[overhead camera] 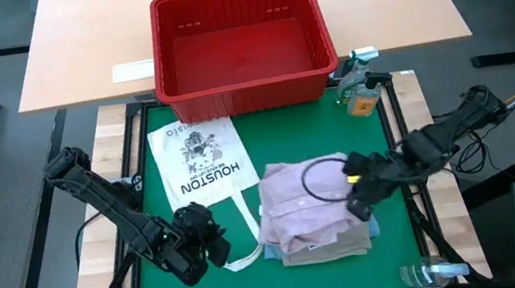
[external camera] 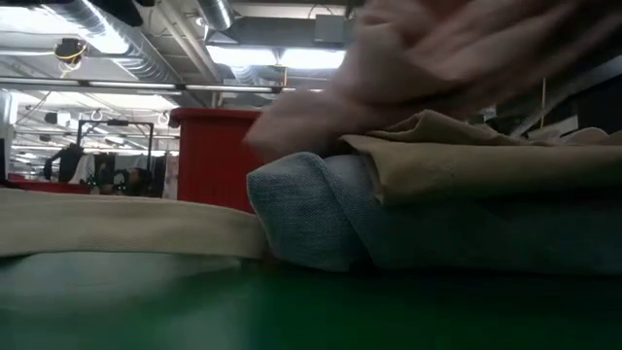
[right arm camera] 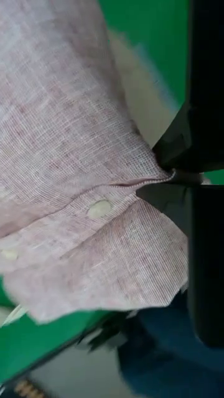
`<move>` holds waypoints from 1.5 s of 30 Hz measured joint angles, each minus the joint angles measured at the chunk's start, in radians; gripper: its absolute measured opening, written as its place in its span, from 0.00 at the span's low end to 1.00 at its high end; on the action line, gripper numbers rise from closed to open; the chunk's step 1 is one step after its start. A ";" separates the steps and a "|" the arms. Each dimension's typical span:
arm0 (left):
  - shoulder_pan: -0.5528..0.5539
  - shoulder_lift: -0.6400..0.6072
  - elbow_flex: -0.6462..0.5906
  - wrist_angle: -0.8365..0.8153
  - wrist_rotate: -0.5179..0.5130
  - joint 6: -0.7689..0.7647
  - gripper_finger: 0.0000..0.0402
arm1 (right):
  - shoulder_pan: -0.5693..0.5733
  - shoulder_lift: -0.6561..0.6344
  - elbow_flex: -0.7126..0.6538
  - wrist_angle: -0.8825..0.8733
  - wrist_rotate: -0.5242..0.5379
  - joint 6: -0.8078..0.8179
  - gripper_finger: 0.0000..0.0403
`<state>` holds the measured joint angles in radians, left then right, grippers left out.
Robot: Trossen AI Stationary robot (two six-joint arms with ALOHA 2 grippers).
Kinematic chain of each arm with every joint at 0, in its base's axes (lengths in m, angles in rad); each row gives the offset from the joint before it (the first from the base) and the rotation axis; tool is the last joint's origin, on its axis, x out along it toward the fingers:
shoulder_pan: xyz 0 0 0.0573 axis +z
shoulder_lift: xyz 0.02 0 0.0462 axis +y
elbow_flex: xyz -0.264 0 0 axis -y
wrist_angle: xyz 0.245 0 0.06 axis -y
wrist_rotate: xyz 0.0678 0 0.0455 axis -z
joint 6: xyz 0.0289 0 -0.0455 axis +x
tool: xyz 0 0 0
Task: Fold laundry
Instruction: Stack the folded pink polo on top of the folded white underwear
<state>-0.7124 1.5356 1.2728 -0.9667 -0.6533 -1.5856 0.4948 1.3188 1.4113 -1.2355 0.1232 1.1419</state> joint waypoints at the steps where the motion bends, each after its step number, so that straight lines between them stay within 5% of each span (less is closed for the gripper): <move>1: 0.005 0.000 0.000 0.003 -0.003 0.000 0.22 | 0.020 -0.006 0.000 -0.032 0.001 0.022 0.02; 7: 0.039 0.000 0.000 0.022 -0.022 0.000 0.22 | 0.111 -0.002 -0.004 -0.158 0.018 0.059 0.03; 20: 0.117 0.000 0.000 0.085 -0.031 0.006 0.22 | 0.114 0.004 -0.100 -0.157 0.016 0.058 0.04; 30: 0.193 0.018 0.000 0.397 -0.151 0.332 0.22 | 0.113 0.004 -0.102 -0.156 0.016 0.055 0.05; 37: 0.239 0.078 0.000 0.559 0.047 0.619 0.22 | 0.113 0.005 -0.102 -0.157 -0.045 0.054 0.10; 45: 0.289 0.131 -0.001 0.586 0.178 0.628 0.23 | 0.113 0.005 -0.102 -0.160 -0.051 0.054 0.35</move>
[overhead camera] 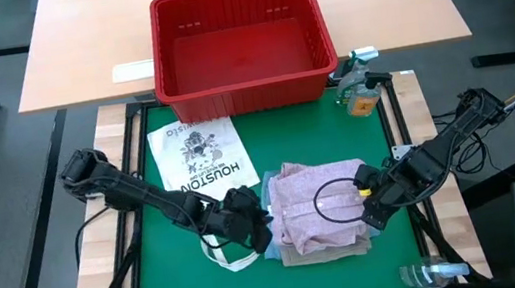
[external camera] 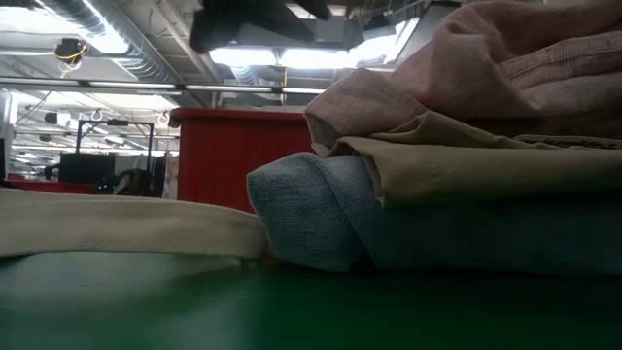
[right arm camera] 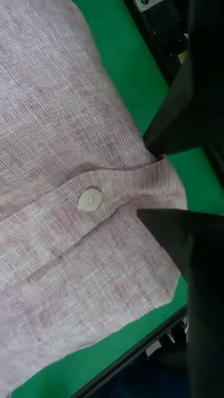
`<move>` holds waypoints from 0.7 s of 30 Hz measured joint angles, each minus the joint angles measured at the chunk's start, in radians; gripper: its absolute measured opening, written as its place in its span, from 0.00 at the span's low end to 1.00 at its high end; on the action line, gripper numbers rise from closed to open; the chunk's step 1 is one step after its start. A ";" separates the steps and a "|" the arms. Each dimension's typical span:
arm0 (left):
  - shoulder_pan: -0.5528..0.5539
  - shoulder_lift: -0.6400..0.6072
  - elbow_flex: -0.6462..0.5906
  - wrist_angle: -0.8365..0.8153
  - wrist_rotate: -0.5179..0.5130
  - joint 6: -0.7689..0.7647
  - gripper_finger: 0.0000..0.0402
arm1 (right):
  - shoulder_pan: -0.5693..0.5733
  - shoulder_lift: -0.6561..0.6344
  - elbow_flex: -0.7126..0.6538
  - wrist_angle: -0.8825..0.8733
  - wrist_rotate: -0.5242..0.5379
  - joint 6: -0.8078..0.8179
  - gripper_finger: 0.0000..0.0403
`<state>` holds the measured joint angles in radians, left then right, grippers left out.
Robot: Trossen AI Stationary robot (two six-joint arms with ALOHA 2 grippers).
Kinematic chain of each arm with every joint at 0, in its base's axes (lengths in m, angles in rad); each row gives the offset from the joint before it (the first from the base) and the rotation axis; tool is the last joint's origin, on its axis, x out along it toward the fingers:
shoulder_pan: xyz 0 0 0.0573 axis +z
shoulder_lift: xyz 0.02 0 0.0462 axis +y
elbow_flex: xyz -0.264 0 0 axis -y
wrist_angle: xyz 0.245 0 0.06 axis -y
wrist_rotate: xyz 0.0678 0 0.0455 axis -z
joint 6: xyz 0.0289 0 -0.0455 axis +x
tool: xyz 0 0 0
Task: Fold laundry
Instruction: Stack the folded pink polo on top of the folded white underwear
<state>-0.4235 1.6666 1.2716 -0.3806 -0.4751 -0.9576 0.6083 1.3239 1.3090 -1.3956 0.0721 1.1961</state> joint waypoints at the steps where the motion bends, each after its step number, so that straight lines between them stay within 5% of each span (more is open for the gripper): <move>1: 0.008 0.006 0.000 0.015 0.006 -0.001 0.25 | 0.000 0.000 0.000 0.000 0.003 0.000 0.37; 11: 0.084 0.104 0.000 0.113 0.129 -0.120 0.40 | 0.000 0.000 0.000 0.001 -0.013 -0.093 0.44; 21: 0.123 0.172 0.000 0.190 0.157 -0.218 0.42 | 0.000 0.000 0.000 0.003 -0.003 -0.105 0.45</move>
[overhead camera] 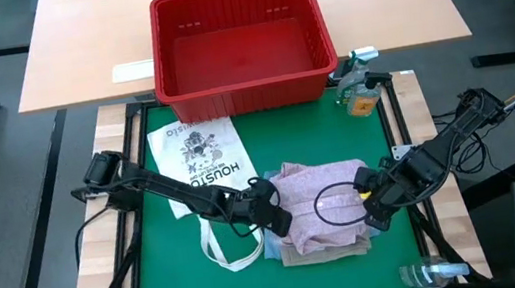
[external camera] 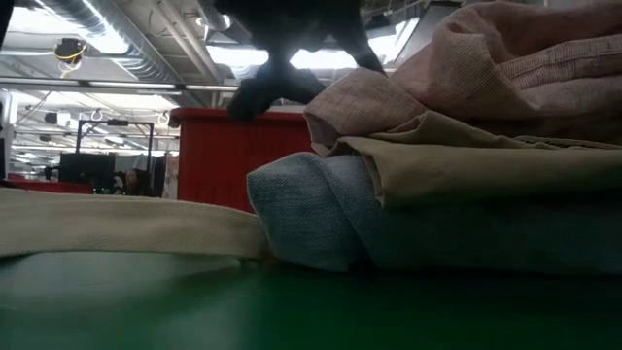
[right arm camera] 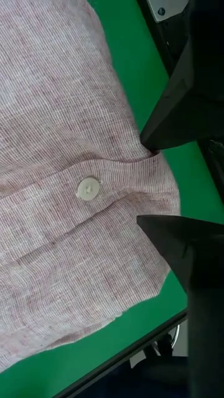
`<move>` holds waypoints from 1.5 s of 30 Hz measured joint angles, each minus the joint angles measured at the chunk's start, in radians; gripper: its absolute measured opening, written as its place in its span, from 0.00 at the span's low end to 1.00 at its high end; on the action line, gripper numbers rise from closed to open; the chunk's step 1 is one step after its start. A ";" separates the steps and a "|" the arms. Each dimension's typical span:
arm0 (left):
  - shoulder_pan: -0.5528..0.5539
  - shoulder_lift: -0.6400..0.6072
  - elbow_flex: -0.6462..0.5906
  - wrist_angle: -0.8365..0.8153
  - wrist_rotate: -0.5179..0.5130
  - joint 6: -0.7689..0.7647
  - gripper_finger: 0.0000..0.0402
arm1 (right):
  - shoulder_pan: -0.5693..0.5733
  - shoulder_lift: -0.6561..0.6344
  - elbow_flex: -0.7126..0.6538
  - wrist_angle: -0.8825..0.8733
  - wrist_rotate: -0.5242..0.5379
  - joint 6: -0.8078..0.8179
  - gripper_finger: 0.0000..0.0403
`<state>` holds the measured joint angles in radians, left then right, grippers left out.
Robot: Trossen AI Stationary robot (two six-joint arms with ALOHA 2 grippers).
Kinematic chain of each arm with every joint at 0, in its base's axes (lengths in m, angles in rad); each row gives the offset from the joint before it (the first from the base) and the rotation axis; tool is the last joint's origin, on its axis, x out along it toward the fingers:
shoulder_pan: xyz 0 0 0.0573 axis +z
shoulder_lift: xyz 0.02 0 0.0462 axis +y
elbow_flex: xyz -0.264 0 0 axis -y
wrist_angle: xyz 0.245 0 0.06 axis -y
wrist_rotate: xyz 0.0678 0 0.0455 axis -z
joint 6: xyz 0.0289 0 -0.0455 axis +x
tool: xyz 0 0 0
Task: Fold laundry
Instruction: Stack the folded pink polo on top of the folded white underwear
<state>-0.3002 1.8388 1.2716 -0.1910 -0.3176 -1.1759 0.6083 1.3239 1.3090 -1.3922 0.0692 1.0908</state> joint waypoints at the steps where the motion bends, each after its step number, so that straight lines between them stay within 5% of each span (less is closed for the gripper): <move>1: 0.003 0.005 0.000 0.014 0.001 0.000 0.42 | 0.000 0.000 0.000 0.000 0.000 0.000 0.45; 9: 0.019 0.009 0.000 0.028 -0.003 0.022 0.39 | 0.000 0.000 0.000 0.003 0.001 0.000 0.45; 20: 0.032 -0.043 0.000 0.015 0.033 0.058 0.02 | 0.002 0.022 -0.014 0.010 0.001 0.001 0.45; 32: 0.134 -0.101 0.001 -0.145 0.301 0.083 0.01 | 0.001 0.074 -0.141 0.127 -0.037 0.003 0.45; 40: 0.151 -0.098 0.001 -0.220 0.304 0.294 0.08 | 0.001 0.074 -0.203 0.198 -0.062 0.003 0.45; 45: 0.156 -0.099 0.001 -0.220 0.322 0.294 0.13 | 0.001 0.073 -0.207 0.191 -0.065 0.001 0.45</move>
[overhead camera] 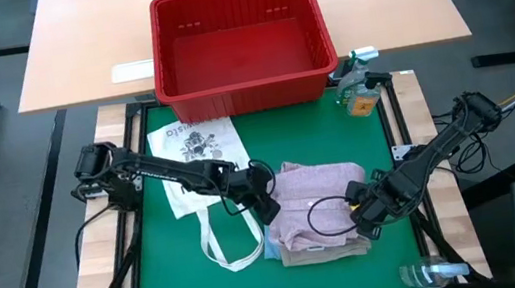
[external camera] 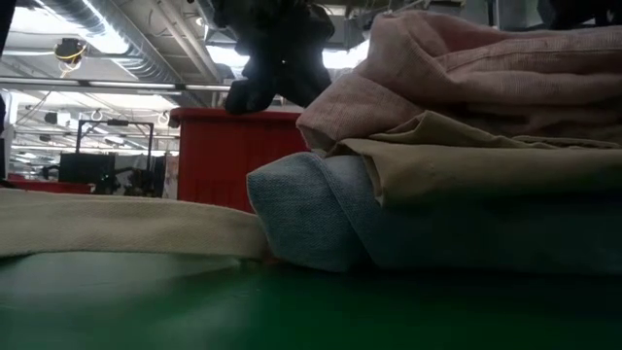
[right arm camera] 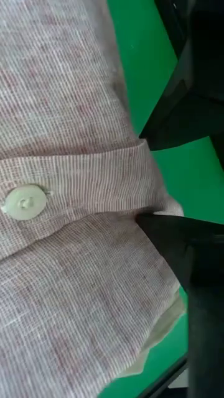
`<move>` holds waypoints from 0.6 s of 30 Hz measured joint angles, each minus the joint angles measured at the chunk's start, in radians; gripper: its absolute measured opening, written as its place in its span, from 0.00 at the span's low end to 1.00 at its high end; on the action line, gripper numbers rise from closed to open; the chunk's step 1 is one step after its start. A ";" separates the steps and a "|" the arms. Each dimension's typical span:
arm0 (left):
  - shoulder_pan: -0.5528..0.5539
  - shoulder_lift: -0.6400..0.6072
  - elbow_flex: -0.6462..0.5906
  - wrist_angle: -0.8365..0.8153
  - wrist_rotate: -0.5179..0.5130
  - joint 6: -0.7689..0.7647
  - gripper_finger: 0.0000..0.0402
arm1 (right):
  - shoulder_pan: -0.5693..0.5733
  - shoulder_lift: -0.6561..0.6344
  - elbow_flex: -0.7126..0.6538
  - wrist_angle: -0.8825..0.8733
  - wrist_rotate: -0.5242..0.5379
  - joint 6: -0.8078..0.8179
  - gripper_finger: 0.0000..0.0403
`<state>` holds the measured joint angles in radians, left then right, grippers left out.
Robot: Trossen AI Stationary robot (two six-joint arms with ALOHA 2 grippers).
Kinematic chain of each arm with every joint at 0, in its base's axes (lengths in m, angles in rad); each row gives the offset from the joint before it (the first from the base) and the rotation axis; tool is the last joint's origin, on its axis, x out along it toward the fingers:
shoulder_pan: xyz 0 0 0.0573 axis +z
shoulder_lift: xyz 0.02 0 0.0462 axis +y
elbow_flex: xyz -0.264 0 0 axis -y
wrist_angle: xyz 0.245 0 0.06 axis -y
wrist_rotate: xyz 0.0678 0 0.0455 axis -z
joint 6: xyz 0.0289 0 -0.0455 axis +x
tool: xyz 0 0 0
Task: Fold laundry
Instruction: Stack the folded pink polo on top of the folded white underwear
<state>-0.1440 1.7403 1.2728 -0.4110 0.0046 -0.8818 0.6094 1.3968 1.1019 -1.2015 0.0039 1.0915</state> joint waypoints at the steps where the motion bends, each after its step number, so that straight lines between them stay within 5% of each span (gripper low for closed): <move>1: 0.004 -0.001 0.000 0.000 0.019 -0.002 0.14 | 0.000 -0.001 0.000 0.000 -0.007 0.000 0.45; 10: 0.023 -0.009 0.000 0.019 0.259 0.002 0.14 | 0.000 -0.007 0.083 -0.082 0.006 -0.019 0.45; 18: -0.066 -0.016 0.000 0.075 0.244 0.002 0.14 | 0.024 -0.007 0.132 -0.134 0.038 -0.026 0.45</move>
<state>-0.2101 1.7241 1.2724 -0.3357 0.2486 -0.8795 0.6335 1.3895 1.2336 -1.3353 0.0421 1.0656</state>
